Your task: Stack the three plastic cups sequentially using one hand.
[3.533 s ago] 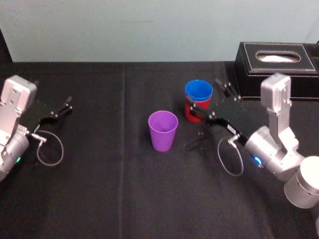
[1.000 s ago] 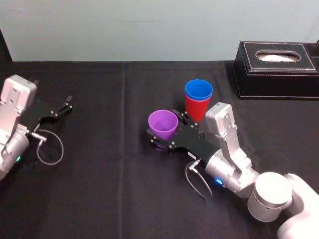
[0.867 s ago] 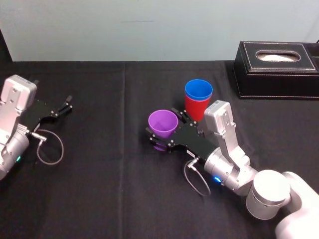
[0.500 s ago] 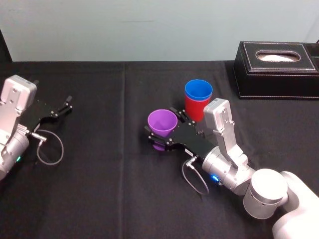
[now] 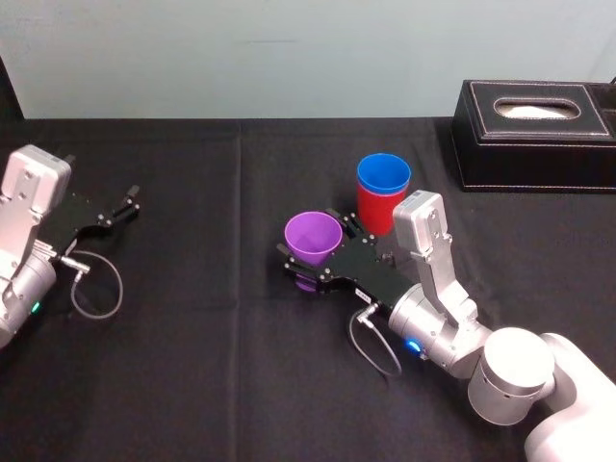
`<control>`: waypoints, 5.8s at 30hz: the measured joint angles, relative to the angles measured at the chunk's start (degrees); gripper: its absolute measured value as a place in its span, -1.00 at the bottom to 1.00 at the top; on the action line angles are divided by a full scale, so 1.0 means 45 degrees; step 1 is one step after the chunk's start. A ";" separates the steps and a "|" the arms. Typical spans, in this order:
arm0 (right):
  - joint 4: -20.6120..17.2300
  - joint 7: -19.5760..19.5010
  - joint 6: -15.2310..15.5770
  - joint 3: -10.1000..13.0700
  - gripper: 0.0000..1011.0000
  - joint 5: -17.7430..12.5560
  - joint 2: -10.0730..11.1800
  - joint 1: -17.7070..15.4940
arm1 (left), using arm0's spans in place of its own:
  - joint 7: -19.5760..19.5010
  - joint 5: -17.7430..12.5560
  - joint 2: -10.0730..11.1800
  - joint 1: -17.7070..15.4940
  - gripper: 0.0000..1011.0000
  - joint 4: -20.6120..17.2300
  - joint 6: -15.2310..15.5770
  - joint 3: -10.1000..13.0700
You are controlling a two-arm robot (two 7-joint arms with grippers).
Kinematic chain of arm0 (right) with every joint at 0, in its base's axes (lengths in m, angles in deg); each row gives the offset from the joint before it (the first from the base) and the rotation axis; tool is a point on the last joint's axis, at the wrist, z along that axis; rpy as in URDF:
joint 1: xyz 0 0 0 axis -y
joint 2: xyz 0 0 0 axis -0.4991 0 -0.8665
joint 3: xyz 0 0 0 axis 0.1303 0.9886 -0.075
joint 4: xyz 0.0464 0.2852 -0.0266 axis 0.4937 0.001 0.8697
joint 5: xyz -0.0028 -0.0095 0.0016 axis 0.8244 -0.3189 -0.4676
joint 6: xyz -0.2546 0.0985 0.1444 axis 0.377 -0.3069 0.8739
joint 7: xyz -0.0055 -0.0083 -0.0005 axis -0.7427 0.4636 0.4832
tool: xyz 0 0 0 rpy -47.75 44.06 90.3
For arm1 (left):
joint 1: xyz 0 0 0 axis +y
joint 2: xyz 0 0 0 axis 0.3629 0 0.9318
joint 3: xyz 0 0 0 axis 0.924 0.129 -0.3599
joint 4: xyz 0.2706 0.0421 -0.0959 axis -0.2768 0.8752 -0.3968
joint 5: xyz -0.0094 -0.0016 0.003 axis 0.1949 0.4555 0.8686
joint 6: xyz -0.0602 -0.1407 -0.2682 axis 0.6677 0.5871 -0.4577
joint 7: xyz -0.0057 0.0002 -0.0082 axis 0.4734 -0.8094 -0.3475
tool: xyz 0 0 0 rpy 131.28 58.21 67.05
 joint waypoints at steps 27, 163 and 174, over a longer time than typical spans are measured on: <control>-0.0564 -0.0028 0.0058 0.0248 0.46 -0.0042 0.0335 -0.0138 | 0.0000 0.0000 0.0000 0.0000 0.99 0.0000 0.0000 0.0000; 0.1875 0.0183 -0.0852 0.1675 0.46 -0.1097 0.0018 0.2037 | 0.0000 0.0000 0.0000 0.0000 0.99 0.0000 0.0000 -0.0001; 0.1930 0.0172 -0.0864 0.1674 0.46 -0.1098 0.0017 0.1996 | 0.0000 -0.0001 0.0001 0.0000 0.99 0.0000 0.0000 0.0000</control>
